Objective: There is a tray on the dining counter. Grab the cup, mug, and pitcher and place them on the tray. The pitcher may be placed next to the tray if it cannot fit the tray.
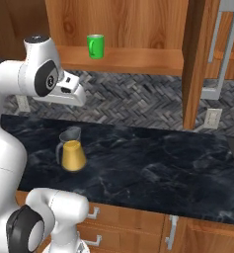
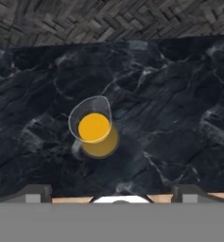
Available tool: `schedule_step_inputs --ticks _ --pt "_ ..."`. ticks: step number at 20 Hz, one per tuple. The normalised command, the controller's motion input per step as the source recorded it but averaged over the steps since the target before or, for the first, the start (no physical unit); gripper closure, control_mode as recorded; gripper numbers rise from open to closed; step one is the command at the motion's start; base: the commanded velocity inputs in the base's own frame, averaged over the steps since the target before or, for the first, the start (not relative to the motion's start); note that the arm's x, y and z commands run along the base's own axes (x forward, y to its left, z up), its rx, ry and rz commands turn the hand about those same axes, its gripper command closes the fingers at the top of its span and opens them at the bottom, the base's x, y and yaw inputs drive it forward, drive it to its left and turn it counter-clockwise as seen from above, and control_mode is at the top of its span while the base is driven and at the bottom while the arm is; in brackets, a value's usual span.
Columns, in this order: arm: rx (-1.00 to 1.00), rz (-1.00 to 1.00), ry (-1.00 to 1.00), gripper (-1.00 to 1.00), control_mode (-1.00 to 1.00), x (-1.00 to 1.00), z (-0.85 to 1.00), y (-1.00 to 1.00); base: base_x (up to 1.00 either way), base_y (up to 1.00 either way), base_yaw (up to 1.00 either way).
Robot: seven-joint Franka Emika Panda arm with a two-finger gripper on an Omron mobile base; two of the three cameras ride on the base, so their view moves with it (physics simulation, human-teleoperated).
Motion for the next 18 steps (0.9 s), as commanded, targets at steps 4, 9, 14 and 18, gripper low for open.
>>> schedule_step_inputs --ticks 4,9,14,18 --pt "-0.07 0.0 -0.13 -1.0 -1.0 -0.28 0.55 0.02 0.0 0.0 0.0" --pt "0.0 0.01 -0.17 -1.0 -1.0 -0.11 0.26 -0.01 0.0 0.0 0.0" --pt "0.0 0.0 -0.2 -1.0 -1.0 -0.01 0.18 -0.16 0.0 0.0 0.0" --pt "0.0 0.0 -0.2 -1.0 -1.0 0.0 0.22 -0.13 0.0 0.0 0.0"
